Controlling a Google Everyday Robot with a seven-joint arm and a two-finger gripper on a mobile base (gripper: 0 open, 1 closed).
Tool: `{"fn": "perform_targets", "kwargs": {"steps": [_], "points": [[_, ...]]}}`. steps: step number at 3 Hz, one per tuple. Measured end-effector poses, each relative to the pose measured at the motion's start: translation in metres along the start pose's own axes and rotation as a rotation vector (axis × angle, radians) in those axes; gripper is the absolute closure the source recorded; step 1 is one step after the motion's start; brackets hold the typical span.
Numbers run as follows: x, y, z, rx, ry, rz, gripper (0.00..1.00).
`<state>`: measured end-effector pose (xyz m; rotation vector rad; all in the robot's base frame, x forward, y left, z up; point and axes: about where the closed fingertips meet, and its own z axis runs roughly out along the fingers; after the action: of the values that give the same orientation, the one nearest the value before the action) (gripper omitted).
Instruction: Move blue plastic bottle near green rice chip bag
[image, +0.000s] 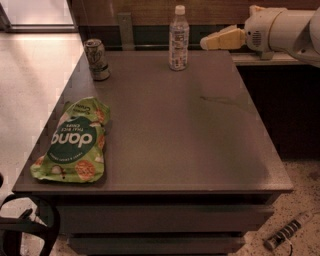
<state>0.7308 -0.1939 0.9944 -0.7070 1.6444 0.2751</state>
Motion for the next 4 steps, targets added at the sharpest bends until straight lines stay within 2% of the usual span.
{"fn": "perform_targets", "kwargs": {"steps": [1, 2, 4], "points": [[0.013, -0.014, 0.041, -0.008, -0.02, 0.053, 0.0], [0.018, -0.015, 0.083, -0.053, -0.063, 0.091, 0.0], [0.013, -0.007, 0.128, -0.107, -0.161, 0.129, 0.0]]}}
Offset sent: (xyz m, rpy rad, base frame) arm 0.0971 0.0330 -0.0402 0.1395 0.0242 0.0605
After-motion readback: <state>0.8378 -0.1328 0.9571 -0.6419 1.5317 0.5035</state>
